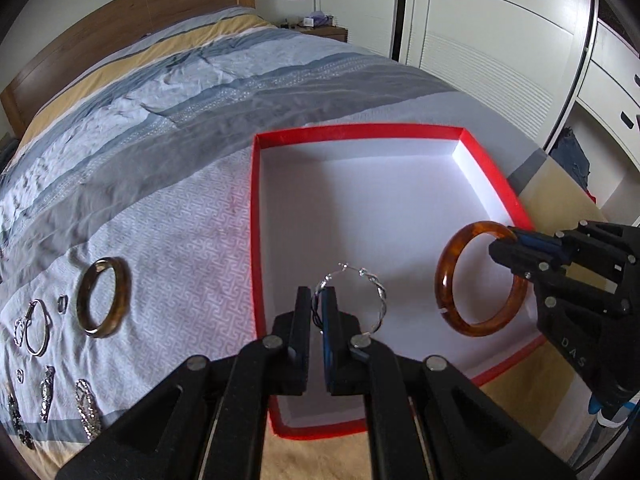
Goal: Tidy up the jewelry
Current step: 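Carry the hoop with the left tool into the red box while the right tool releases the amber bangle there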
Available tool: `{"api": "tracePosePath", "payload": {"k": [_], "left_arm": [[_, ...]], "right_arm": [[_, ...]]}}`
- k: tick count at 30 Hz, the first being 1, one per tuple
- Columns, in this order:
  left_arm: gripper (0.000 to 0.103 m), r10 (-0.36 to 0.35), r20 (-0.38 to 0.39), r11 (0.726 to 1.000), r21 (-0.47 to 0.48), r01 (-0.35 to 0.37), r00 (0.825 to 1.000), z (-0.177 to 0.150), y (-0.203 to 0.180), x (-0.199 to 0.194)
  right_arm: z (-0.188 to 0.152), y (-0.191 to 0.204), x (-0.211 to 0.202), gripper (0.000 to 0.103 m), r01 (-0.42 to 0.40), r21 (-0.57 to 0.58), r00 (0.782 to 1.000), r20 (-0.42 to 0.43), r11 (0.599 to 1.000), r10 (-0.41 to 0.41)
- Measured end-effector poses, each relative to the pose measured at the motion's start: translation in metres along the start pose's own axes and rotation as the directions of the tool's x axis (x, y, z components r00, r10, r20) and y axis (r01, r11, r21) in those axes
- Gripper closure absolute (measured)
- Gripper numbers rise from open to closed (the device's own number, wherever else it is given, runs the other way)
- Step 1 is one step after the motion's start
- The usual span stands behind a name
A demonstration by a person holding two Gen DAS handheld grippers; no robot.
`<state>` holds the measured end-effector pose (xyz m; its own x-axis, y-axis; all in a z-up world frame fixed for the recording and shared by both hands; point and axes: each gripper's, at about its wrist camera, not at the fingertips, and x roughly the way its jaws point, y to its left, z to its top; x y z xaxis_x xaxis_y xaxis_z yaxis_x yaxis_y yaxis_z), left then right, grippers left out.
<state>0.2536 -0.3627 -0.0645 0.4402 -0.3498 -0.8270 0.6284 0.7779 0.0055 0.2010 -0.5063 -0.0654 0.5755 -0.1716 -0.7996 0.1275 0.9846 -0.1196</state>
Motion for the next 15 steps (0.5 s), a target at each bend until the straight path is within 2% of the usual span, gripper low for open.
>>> {"api": "tracePosePath", "payload": {"k": [5,11,14,15], "left_arm": [[0.098,0.007,-0.045,1.000,0.012,-0.007,0.999,-0.012,-0.003,0.017],[0.097,0.006,-0.058,1.000,-0.004,-0.006,0.998,-0.011,-0.004,0.021],[0.097,0.000,-0.062,1.000,-0.015,-0.001,0.998,-0.010,-0.001,0.022],[0.097,-0.013,-0.066,1.000,-0.028,0.011,0.998,-0.007,0.002,0.023]], "right_arm": [[-0.007,0.002,0.019,0.093,-0.004,-0.017,0.999,-0.036,1.000,0.003],[-0.006,0.013,0.031,0.092,0.023,-0.110,0.997,-0.075,0.994,-0.032],[-0.003,0.015,0.029,0.082,0.030,-0.124,0.996,-0.082,0.992,-0.040],[-0.002,0.015,0.024,0.073,0.034,-0.121,0.996,-0.074,0.992,-0.043]]}}
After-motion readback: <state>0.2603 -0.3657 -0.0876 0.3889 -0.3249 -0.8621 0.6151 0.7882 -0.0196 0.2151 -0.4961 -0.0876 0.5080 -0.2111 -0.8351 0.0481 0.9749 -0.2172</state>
